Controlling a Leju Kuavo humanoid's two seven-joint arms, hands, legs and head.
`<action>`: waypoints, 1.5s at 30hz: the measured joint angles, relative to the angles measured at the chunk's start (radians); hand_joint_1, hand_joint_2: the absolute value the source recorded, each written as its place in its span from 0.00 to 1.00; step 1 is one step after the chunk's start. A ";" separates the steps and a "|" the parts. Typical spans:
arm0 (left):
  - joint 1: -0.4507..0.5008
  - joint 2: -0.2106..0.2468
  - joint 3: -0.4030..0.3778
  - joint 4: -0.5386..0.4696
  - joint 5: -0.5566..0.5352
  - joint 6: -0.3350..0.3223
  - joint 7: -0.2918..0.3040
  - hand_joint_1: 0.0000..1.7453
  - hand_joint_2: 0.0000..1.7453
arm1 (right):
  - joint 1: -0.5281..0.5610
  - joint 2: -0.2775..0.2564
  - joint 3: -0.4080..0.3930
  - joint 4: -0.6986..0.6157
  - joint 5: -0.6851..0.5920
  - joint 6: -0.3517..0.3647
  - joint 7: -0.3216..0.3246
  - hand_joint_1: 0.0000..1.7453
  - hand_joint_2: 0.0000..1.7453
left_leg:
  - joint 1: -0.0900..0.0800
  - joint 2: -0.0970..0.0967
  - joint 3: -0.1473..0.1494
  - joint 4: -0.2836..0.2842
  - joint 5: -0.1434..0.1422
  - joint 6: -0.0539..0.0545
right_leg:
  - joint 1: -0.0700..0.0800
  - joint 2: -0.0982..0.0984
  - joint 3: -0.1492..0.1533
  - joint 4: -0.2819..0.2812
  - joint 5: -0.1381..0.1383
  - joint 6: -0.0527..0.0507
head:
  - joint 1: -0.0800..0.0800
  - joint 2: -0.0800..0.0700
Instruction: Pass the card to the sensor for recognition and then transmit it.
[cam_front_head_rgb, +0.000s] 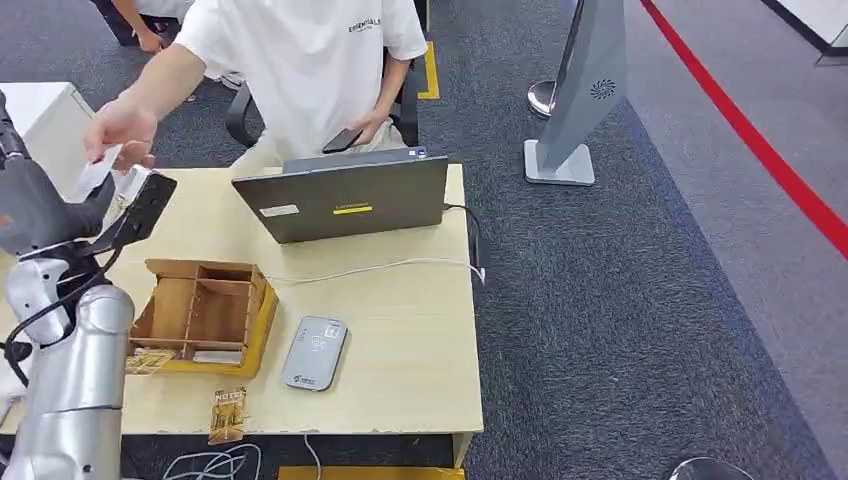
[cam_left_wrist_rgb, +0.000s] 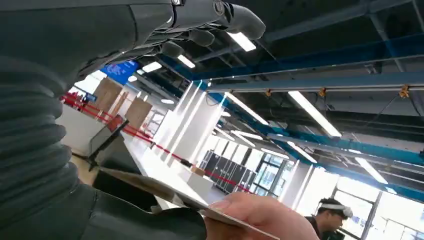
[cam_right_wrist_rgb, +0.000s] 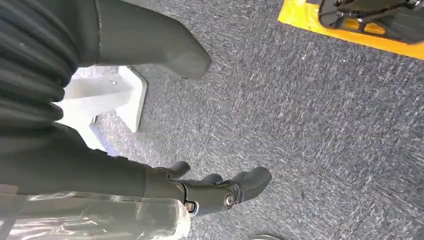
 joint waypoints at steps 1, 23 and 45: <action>-0.016 0.009 -0.009 0.021 -0.022 0.009 0.015 1.00 1.00 | 0.000 0.000 0.001 0.000 0.004 0.003 0.001 0.00 1.00 | 0.000 0.000 0.000 0.000 0.000 0.000 | 0.000 0.000 0.000 0.000 0.000 0.000 | 0.000 0.000; -0.134 0.063 -0.088 0.221 -0.112 -0.015 0.080 1.00 1.00 | -0.001 0.000 0.014 0.002 0.035 0.021 0.025 0.00 1.00 | 0.000 0.000 0.000 0.000 0.000 0.000 | 0.000 0.001 0.000 0.000 0.000 0.000 | 0.000 0.000; -0.118 0.046 -0.125 0.215 -0.087 -0.014 0.078 1.00 1.00 | -0.001 0.000 0.014 0.002 0.034 0.021 0.034 0.00 1.00 | 0.000 0.000 0.000 0.000 0.000 0.000 | 0.000 0.000 0.000 0.000 0.000 0.000 | 0.000 0.000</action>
